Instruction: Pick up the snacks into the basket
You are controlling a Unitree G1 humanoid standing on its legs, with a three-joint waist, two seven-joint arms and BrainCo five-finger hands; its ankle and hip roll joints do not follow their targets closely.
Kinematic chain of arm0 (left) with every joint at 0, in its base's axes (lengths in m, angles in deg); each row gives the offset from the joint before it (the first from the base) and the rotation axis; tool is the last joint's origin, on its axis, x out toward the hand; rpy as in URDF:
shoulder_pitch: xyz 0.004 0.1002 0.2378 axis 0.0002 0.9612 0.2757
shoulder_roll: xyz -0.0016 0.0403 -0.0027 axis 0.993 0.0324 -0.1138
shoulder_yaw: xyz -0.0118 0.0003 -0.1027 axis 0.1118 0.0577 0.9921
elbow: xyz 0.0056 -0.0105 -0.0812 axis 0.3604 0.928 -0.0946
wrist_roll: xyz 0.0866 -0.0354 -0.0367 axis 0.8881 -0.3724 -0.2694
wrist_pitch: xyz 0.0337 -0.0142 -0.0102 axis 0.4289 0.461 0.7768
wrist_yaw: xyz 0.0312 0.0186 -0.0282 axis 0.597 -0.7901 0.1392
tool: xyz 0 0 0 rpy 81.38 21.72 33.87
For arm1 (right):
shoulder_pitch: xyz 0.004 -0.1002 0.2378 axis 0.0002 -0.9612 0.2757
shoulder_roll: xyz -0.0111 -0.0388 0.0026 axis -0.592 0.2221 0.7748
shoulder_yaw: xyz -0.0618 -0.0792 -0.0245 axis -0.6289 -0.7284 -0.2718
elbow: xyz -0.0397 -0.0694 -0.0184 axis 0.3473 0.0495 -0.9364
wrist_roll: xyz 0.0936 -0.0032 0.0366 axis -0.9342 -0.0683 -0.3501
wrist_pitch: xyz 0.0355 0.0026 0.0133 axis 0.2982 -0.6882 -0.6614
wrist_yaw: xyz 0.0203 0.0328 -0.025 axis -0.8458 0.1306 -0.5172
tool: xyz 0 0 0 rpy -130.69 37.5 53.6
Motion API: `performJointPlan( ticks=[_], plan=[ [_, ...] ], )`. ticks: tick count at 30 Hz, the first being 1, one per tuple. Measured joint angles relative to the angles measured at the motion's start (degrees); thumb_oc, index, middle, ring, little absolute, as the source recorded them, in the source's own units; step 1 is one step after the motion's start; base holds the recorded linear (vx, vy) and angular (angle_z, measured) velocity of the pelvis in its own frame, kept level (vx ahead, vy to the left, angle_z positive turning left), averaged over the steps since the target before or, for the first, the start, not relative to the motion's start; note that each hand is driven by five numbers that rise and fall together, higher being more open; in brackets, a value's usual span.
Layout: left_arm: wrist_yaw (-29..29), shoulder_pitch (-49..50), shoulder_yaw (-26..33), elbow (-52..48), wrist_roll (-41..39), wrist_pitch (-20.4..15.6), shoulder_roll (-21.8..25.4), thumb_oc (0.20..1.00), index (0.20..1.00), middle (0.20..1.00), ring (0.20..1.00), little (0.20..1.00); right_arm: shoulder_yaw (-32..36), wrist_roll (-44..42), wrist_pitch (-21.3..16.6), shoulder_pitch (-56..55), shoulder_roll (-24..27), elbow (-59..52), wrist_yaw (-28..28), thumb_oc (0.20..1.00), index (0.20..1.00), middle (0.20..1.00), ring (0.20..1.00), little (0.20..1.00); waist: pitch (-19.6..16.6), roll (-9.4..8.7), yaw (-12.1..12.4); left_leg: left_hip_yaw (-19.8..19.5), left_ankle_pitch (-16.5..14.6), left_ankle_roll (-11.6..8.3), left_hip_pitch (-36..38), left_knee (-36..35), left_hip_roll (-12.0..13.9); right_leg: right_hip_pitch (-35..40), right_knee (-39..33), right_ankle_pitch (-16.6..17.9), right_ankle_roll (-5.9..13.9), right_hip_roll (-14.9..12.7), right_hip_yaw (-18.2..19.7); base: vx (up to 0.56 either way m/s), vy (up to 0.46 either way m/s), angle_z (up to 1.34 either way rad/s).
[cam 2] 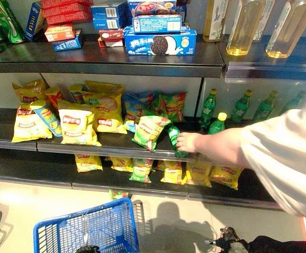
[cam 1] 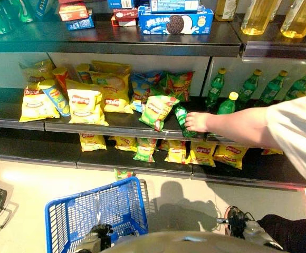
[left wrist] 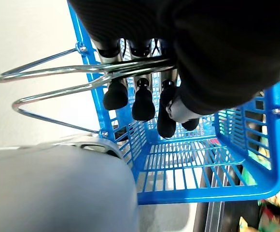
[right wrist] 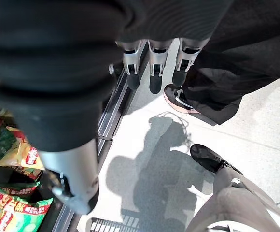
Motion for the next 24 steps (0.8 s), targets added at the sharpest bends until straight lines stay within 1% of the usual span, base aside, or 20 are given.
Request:
performJointPlan(
  ticks=[6,24],
  plan=[
    [-0.1,0.4,-0.2,0.0,0.0,0.3,-0.5,0.2,0.2,0.2,0.2,0.2,-0.2,0.0,0.1,-0.1,0.0,0.0,0.4,1.0,1.0,1.0,1.0,1.0,-1.0,0.14,-0.1,0.0,-0.1,-0.07,-0.1,0.0,0.0,0.0,0.0,-0.2,0.26,0.0,0.0,0.0,0.0,0.0],
    [-0.1,0.5,-0.2,-0.3,0.1,0.3,-0.3,0.2,0.2,0.2,0.2,0.2,-0.3,1.1,0.3,-0.1,0.0,0.1,1.0,1.0,1.0,1.0,1.0,1.0,-1.0,0.14,0.0,0.0,-0.4,-0.19,-0.1,0.0,0.0,-0.1,0.0,-0.3,0.18,-0.1,-0.1,0.0,0.0,0.0]
  ],
)
